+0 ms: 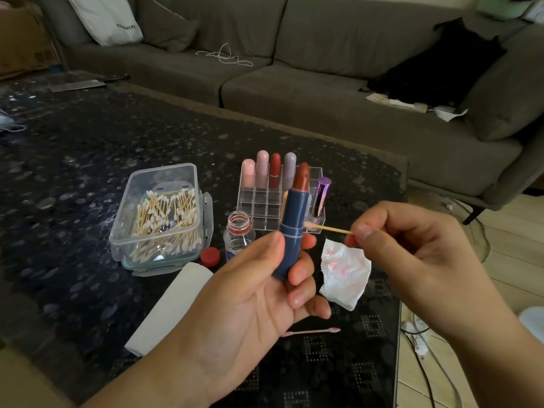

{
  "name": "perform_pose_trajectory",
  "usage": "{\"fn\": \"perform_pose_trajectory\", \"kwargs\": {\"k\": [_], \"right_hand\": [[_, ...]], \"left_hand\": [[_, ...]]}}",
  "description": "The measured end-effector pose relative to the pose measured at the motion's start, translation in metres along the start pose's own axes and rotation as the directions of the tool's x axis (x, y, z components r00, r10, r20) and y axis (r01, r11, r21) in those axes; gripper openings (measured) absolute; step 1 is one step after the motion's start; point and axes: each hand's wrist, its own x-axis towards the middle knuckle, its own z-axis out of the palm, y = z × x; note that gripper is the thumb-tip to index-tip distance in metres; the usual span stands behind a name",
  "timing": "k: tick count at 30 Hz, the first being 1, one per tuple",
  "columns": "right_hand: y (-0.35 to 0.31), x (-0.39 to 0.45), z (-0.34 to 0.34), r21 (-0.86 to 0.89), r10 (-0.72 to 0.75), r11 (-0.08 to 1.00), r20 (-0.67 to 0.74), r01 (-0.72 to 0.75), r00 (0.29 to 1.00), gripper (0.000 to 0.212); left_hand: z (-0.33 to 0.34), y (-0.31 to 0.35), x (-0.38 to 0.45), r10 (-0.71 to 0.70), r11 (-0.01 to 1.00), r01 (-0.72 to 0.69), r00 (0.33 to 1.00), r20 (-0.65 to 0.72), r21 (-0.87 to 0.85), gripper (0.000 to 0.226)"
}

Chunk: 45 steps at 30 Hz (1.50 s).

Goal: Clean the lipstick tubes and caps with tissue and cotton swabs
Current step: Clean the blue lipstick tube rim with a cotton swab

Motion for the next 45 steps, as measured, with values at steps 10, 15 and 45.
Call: {"fn": "perform_pose_trajectory", "kwargs": {"k": [10,15,45], "right_hand": [[0.000,0.000,0.001,-0.009,-0.011,1.000,0.024,0.012,1.000,0.021],[0.002,0.001,0.000,0.010,0.025,1.000,0.013,-0.025,1.000,0.024],[0.002,-0.002,0.003,-0.188,0.045,0.981,-0.015,-0.047,0.999,0.012]], "left_hand": [[-0.007,-0.001,0.000,-0.050,0.996,0.054,0.997,0.060,-0.073,0.026],[-0.008,0.000,0.000,-0.064,0.993,0.072,0.994,0.083,-0.096,0.025],[0.009,-0.004,0.002,0.265,0.856,-0.077,0.914,-0.307,0.511,0.035]]}}
